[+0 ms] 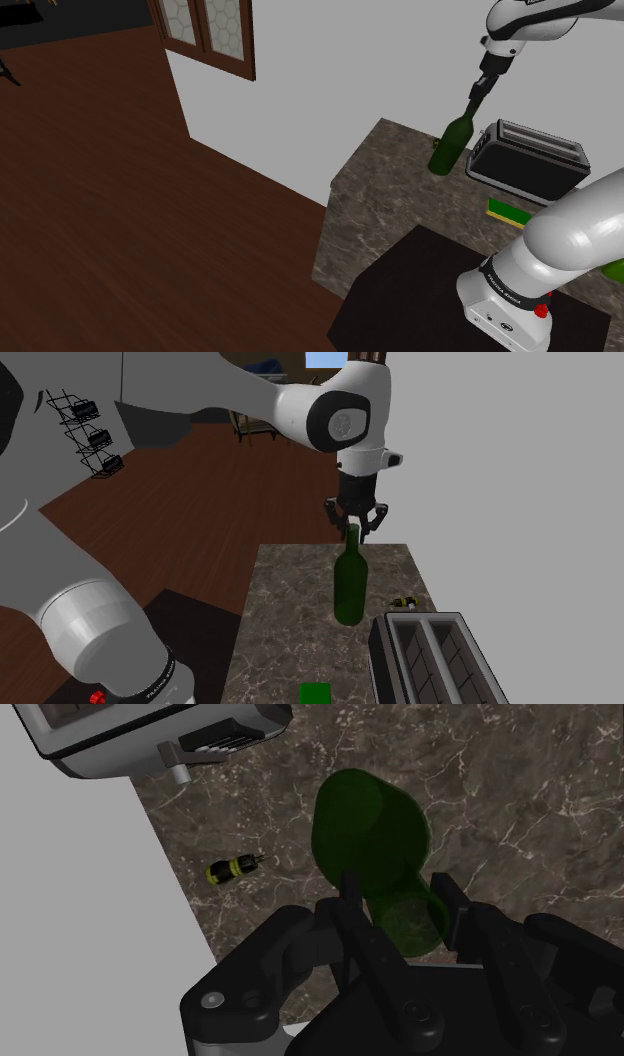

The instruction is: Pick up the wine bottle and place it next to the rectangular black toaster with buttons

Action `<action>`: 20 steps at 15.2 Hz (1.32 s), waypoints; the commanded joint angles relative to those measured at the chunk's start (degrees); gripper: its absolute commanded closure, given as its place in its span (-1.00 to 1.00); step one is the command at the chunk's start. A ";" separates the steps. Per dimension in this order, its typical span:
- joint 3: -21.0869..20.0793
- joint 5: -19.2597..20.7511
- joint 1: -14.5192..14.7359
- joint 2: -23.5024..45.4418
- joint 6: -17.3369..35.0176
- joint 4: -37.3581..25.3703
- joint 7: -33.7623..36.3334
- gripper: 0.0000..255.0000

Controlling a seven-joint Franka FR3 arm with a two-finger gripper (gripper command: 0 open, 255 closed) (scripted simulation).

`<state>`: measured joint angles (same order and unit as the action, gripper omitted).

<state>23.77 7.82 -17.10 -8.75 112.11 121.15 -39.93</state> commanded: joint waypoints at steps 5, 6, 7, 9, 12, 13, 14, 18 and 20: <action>0.04 -0.04 -0.01 0.14 0.39 0.19 -0.02 1.00; 0.04 -0.04 -0.01 0.14 0.39 0.19 -0.02 1.00; 0.04 -0.04 -0.01 0.14 0.39 0.19 -0.03 -1.00; 0.04 -0.04 -0.01 0.14 0.40 0.20 -0.03 -1.00; 0.04 -0.04 -0.01 0.14 0.40 0.20 -0.03 -1.00; -0.15 0.00 0.08 -0.28 -1.54 -1.33 0.05 -1.00; -0.33 0.02 0.17 -0.62 -3.47 -2.93 0.09 -1.00; -0.63 -0.02 0.33 -1.03 -6.91 -5.98 0.12 -1.00; -0.63 -0.02 0.33 -1.02 -6.91 -5.98 0.12 -1.00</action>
<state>23.15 7.80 -16.78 -9.76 105.29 115.22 -39.82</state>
